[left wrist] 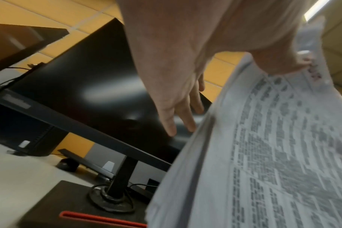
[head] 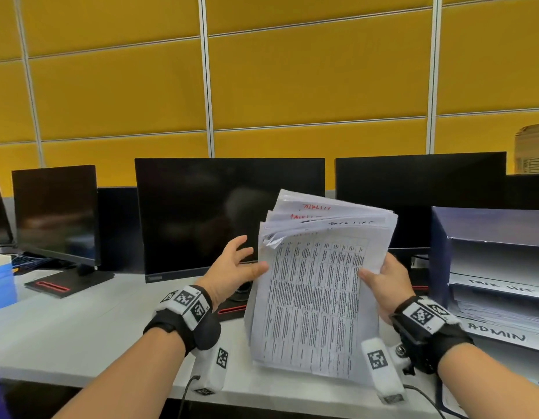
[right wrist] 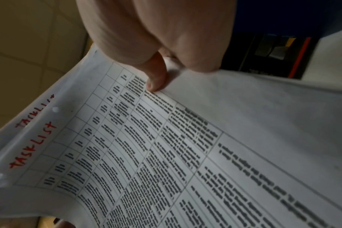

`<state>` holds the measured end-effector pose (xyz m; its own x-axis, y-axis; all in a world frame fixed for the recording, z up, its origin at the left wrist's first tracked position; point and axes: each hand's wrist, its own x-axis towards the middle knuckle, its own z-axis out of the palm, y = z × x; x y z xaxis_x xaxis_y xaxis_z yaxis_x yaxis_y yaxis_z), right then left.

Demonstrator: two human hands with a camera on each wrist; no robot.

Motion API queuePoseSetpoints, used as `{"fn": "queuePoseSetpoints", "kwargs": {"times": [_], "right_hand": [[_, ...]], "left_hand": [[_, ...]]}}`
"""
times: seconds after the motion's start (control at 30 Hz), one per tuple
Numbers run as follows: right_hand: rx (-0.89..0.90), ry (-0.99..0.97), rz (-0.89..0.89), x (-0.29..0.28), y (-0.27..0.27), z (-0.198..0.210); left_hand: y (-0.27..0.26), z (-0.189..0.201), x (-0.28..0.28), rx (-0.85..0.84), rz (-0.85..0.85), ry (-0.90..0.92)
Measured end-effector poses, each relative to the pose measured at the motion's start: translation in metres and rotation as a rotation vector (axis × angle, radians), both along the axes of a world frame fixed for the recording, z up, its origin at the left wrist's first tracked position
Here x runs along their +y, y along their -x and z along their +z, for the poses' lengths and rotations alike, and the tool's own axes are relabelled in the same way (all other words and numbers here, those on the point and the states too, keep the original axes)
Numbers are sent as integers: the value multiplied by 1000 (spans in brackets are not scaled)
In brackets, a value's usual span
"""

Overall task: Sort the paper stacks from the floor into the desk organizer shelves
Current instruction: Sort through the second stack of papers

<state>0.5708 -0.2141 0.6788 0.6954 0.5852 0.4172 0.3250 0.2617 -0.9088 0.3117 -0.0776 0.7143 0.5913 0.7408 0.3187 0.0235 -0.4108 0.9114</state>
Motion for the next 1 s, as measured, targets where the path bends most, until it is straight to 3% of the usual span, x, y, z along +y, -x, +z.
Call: {"fn": "queuePoseSetpoints", "kwargs": {"times": [0.1, 0.23, 0.33, 0.43, 0.67, 0.9, 1.0], "right_hand": [[-35, -40, 24, -1, 9, 19], [-104, -104, 29, -5, 35, 41], [-204, -79, 51, -9, 56, 40], [-298, 82, 170, -8, 71, 23], [-137, -100, -85, -6, 59, 33], [-74, -103, -15, -10, 58, 32], [-92, -100, 42, -14, 62, 29]], "left_hand": [[-7, 4, -10, -129, -9, -56], [-26, 17, -22, -426, 153, -52], [-38, 13, -28, -344, 306, -196], [-47, -6, -39, -214, 240, -170], [-34, -2, -36, -365, 319, -194], [-32, -1, -35, -418, 254, 22], [-32, -1, -37, -419, 228, 33]]}}
